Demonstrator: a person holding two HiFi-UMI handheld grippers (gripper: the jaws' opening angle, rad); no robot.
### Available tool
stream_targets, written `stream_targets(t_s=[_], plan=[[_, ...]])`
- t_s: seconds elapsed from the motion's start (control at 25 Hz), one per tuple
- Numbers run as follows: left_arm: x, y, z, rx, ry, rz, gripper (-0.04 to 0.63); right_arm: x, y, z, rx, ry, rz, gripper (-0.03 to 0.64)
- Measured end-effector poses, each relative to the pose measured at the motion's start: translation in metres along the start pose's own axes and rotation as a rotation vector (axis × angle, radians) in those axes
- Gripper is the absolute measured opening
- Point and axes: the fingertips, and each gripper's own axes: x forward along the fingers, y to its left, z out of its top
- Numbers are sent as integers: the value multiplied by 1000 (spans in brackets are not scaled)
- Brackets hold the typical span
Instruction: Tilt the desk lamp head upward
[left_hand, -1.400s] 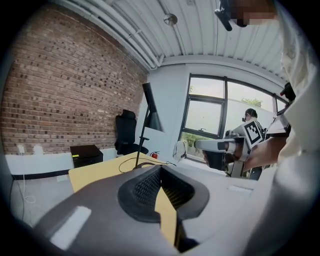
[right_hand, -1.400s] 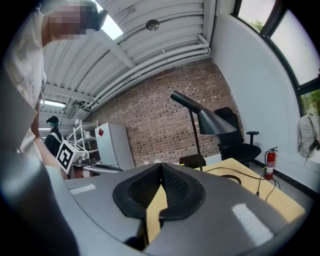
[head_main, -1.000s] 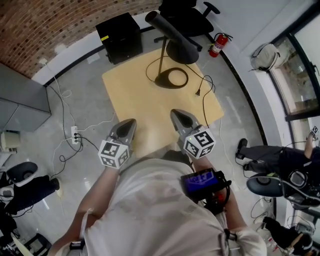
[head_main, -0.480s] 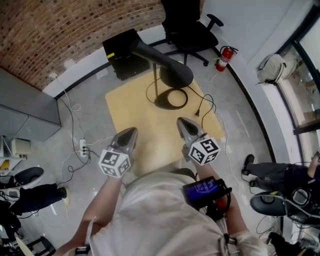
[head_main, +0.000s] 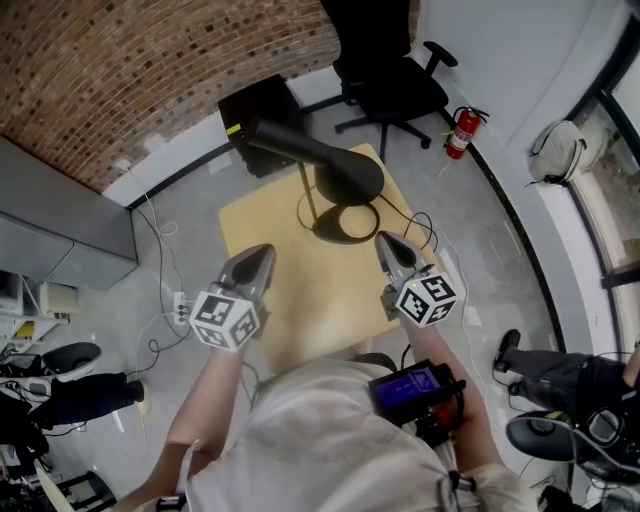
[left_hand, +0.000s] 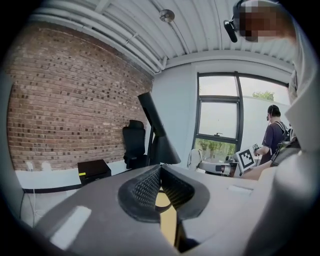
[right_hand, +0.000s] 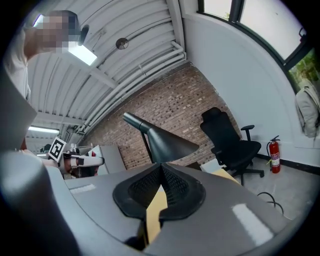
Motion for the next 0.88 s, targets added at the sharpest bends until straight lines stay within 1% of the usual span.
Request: stream_targets(t_s=[0.12, 0.28, 0.44, 0.68, 0.88], plan=[[9, -7, 9, 5, 1, 9, 2, 5, -20, 8, 15, -5, 0, 12], [22, -12, 27, 29, -9, 24, 2, 19, -36, 32, 5, -25, 15, 12], [26, -5, 49, 61, -36, 55, 2, 35, -45, 54, -3, -53, 21, 12], [28, 15, 85, 78, -81, 98, 2, 56, -56, 73, -19, -68, 28, 12], [34, 20, 117, 111, -96, 133, 14, 59, -67, 82, 25, -77, 30, 14]])
